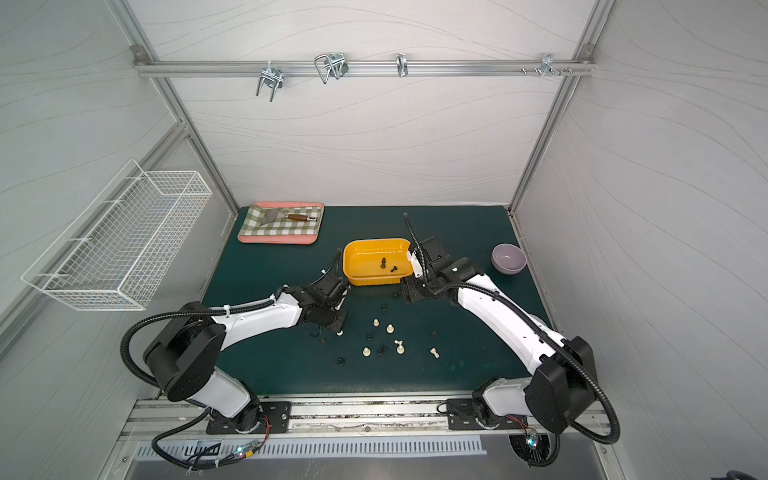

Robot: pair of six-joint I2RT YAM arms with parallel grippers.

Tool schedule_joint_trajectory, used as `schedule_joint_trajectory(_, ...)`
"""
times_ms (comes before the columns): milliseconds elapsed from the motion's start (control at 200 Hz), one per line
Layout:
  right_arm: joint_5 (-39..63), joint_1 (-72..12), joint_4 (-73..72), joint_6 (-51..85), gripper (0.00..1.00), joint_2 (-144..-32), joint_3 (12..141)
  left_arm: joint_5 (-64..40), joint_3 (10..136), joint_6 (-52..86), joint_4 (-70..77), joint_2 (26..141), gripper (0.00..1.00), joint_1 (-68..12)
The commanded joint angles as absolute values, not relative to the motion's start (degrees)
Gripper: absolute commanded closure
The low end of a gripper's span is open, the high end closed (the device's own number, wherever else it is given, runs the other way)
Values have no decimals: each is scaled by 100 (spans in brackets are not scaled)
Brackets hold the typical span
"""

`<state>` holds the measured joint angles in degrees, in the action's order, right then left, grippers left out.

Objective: Put the chess pieces into the storage box
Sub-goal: Pick up the chess piece at the center of the board.

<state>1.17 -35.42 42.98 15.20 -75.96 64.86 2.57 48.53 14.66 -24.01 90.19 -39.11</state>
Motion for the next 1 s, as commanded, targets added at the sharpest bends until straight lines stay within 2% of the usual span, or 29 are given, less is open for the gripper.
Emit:
schedule_joint_trajectory(0, 70, -3578, 4431, 1562, 31, -7440, 6389, 476, 5080, 1469, -2311, 9109, 78, -3946)
schedule_joint_trajectory(345, 161, -3577, 4574, 1275, 30, -7431, 6459, 566, 5270, 1423, -2191, 9367, 78, -4037)
schedule_joint_trajectory(690, 351, -3533, 4604, 1151, 30, -7335, 6407, 624, 5575, 1433, -2188, 9553, 92, -4091)
schedule_joint_trajectory(995, 473, -3386, 4595, 1205, 30, -7001, 6167, 492, 6006, 1333, -2489, 9283, 91, -4131)
